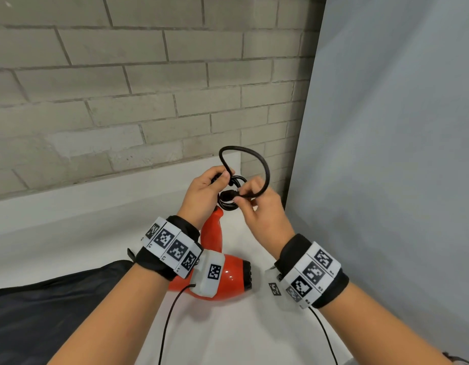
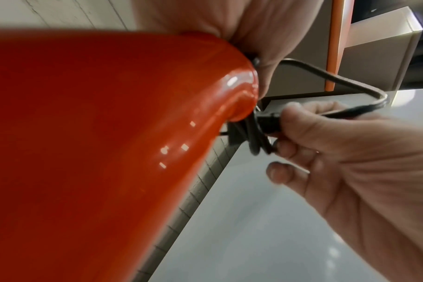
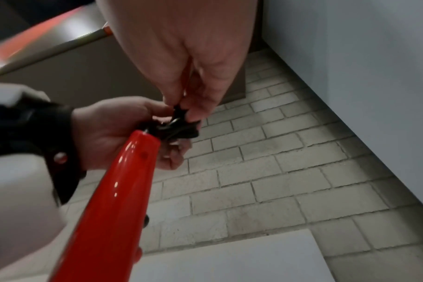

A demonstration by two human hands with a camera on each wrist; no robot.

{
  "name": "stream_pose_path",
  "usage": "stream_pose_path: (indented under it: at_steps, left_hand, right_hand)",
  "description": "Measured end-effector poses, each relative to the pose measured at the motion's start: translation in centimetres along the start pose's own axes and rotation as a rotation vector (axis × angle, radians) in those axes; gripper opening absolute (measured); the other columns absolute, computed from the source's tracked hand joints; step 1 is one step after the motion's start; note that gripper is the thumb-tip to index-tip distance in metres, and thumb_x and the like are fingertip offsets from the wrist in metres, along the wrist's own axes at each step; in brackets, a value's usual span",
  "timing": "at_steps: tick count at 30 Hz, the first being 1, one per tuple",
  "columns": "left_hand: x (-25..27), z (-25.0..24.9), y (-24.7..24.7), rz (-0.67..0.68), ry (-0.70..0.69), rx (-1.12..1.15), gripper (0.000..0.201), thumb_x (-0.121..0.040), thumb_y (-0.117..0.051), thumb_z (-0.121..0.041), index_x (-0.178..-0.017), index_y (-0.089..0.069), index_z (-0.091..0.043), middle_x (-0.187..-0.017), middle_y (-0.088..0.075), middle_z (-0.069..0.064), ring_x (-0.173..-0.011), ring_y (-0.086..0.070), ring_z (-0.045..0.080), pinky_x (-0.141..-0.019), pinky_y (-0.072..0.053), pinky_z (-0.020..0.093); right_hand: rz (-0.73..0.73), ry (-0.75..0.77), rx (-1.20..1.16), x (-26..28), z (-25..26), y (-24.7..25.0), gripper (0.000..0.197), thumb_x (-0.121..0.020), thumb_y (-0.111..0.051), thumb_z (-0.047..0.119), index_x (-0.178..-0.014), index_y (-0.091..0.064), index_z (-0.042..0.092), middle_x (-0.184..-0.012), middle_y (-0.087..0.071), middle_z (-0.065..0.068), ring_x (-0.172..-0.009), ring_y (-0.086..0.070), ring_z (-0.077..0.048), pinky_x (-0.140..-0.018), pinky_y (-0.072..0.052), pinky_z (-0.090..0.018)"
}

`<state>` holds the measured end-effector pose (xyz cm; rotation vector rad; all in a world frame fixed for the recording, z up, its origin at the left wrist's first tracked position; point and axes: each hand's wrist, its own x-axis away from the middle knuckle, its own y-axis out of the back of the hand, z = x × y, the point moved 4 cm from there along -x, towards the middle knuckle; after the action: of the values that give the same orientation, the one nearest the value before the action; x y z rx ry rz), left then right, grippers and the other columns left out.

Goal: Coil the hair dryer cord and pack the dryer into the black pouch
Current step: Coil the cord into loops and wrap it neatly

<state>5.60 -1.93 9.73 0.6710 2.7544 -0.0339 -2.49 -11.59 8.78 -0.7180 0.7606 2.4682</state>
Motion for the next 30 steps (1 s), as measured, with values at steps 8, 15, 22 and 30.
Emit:
stream_pose_path:
  at_steps: [8, 15, 22, 30]
  left_hand:
    - [1.1, -1.1, -2.0, 0.174, -0.059, 0.015, 0.024, -0.090, -0.044, -0.002, -0.110, -0.057, -0.009, -0.086, -0.062, -0.005, -0.070, -0.059, -0.009, -0.069, -0.045, 0.005]
    - [0.7, -0.5, -1.3, 0.140, -0.029, -0.021, 0.023, -0.091, -0.047, -0.009, -0.104, -0.061, -0.022, -0.071, -0.052, 0.006, -0.050, -0.049, 0.000, -0.056, -0.043, 0.011]
    - [-0.1, 0.0, -0.1, 0.122, 0.023, 0.022, 0.024, -0.091, -0.045, -0.004, -0.085, -0.062, -0.020, -0.078, -0.055, 0.000, -0.048, -0.054, 0.004, -0.057, -0.048, 0.013]
    - [0.1, -0.1, -0.9, 0.111, -0.036, -0.025, 0.025, -0.089, -0.050, -0.005, -0.084, -0.066, -0.024, -0.075, -0.055, 0.000, -0.045, -0.045, 0.002, -0.056, -0.043, 0.020]
  right_hand:
    - [-0.093, 0.010, -0.108, -1.5, -1.5, -0.7, 0.028, -0.079, -0.047, -0.006, -0.104, -0.046, 0.007, -0.089, -0.055, -0.001, -0.077, -0.054, 0.007, -0.071, -0.044, -0.006]
    - [0.244, -0.003, -0.149, 0.7, -4.8, -0.7, 0.022, -0.087, -0.051, 0.025, -0.107, -0.050, 0.015, -0.077, -0.059, 0.001, -0.067, -0.055, -0.004, -0.064, -0.045, -0.015]
    - [0.679, -0.503, 0.342, 4.2, -12.5, -0.3, 0.027, -0.098, -0.030, 0.022, -0.097, -0.056, 0.016, -0.081, -0.052, 0.001, -0.072, -0.047, -0.015, -0.067, -0.037, -0.024]
    - [0.673, -0.345, -0.010, 1.8, -7.9, -1.7, 0.042, -0.094, -0.045, 0.015, -0.135, -0.038, 0.021, -0.129, -0.051, 0.001, -0.123, -0.043, -0.012, -0.104, -0.033, -0.029]
